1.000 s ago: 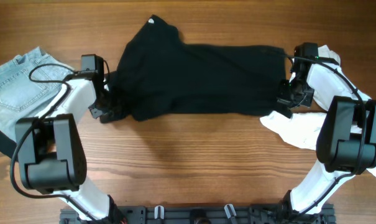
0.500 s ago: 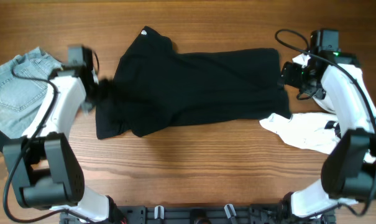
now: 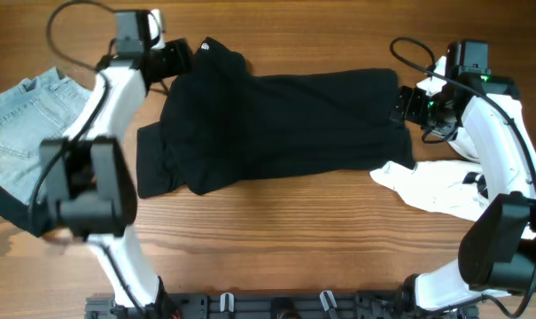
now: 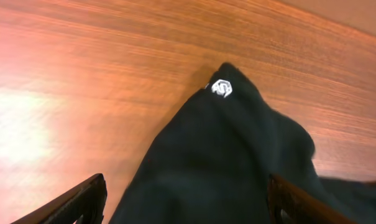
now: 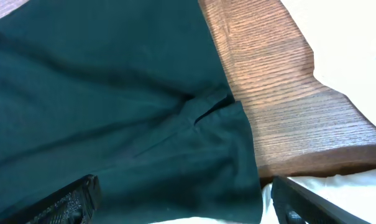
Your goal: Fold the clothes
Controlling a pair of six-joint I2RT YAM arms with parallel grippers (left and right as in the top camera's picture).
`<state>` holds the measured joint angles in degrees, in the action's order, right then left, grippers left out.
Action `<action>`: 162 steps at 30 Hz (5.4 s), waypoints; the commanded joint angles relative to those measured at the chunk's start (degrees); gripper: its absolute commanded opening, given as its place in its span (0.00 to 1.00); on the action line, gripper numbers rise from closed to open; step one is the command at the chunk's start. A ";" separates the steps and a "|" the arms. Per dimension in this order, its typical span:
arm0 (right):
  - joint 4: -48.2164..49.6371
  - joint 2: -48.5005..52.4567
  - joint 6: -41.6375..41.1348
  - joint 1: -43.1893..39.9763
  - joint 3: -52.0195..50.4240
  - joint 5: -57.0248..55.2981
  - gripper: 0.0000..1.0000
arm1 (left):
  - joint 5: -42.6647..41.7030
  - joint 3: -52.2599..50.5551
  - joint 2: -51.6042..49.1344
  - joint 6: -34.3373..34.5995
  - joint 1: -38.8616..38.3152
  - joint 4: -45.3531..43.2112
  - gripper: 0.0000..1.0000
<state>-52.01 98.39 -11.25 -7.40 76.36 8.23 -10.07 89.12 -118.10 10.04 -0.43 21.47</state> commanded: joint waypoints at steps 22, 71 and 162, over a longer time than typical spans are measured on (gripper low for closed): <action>12.09 1.42 6.34 -0.04 0.94 3.19 0.90 | -10.62 6.16 -9.88 4.22 -2.49 -1.03 0.04; 6.12 3.89 2.27 1.75 -0.04 -14.97 0.04 | -5.29 5.95 10.51 4.11 -1.05 51.12 0.04; 8.61 21.73 2.27 32.61 8.33 7.19 0.70 | 3.17 -13.40 9.33 4.11 -1.05 36.24 0.86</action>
<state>-45.30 118.15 -8.32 25.30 84.86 11.90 -7.70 79.26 -107.94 14.26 -1.76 59.92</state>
